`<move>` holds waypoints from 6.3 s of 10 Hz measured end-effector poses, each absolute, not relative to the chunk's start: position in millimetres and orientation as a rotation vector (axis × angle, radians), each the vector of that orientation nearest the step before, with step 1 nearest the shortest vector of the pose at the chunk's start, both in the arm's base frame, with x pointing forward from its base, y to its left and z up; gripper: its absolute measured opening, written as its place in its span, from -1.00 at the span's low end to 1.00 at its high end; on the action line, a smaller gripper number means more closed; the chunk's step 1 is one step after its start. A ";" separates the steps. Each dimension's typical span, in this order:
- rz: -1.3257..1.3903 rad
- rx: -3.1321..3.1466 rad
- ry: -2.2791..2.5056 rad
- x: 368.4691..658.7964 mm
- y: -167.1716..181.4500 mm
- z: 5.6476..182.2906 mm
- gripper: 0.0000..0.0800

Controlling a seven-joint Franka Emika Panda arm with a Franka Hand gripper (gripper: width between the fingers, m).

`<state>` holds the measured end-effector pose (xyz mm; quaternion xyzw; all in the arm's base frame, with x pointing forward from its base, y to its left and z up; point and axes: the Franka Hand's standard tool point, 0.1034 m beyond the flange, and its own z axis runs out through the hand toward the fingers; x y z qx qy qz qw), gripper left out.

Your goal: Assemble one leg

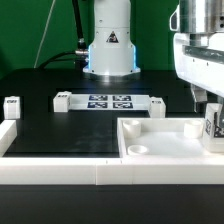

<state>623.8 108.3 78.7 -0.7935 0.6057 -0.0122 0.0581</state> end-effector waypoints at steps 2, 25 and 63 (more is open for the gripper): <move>-0.063 -2.599 1.549 626.4 109.2 80.6 0.61; -0.096 -2.717 1.380 622.6 117.3 74.5 -0.27; -0.121 -2.526 1.693 622.8 112.8 75.3 -0.27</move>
Offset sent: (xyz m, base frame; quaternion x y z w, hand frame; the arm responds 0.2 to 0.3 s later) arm 0.0045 0.0152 -0.0036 -0.0274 -0.0132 -0.3164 0.9481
